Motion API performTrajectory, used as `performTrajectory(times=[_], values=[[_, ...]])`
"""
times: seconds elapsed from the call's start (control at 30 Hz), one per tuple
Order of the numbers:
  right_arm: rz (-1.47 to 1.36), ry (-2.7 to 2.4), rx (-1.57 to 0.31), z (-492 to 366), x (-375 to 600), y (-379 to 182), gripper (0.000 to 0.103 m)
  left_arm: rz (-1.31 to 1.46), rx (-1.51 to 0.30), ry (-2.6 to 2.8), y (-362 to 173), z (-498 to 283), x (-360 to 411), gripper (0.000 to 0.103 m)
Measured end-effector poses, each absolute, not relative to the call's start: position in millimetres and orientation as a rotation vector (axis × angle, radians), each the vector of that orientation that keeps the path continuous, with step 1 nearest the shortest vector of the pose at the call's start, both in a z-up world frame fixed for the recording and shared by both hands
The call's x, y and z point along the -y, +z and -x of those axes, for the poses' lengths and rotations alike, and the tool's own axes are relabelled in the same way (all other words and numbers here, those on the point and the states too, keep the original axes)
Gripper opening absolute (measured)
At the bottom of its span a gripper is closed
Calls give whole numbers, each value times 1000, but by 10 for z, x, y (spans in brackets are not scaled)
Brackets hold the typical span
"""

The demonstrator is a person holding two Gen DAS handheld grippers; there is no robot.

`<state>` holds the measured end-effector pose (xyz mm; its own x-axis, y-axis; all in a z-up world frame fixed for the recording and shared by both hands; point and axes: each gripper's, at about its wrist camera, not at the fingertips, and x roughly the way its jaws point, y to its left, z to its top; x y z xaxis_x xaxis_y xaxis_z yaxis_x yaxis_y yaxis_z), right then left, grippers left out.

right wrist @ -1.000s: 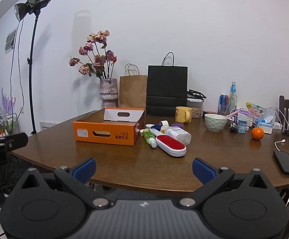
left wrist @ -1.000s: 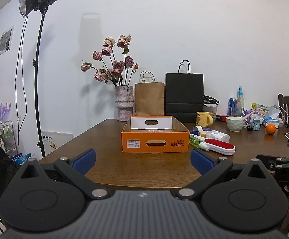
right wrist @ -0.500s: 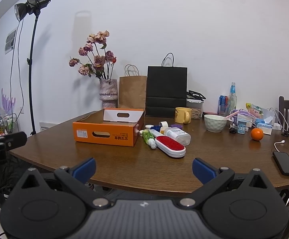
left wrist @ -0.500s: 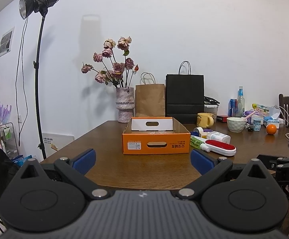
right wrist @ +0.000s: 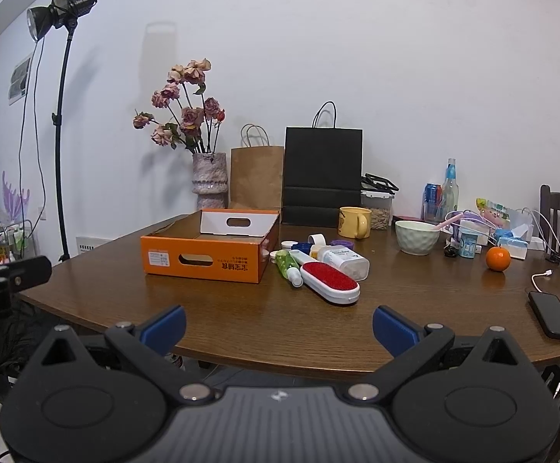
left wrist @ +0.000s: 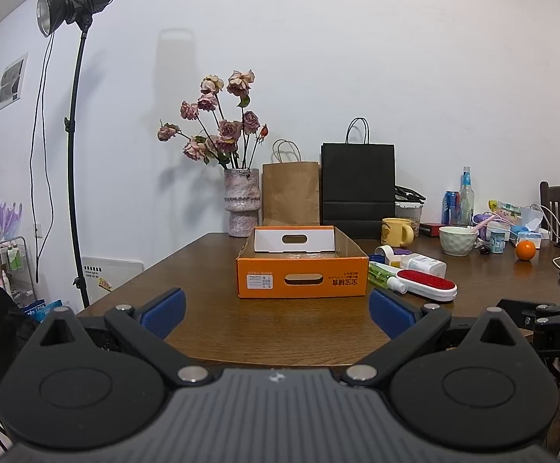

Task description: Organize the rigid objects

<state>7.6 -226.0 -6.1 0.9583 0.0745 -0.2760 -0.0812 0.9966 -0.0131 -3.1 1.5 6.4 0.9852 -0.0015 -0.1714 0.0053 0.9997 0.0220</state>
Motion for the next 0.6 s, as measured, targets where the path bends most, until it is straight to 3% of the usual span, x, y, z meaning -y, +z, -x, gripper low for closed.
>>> performTrajectory(times=[0.6], values=[[20,82,-281,-70,2242,-76,103,-22,-176,-1,44,28,-14,103]])
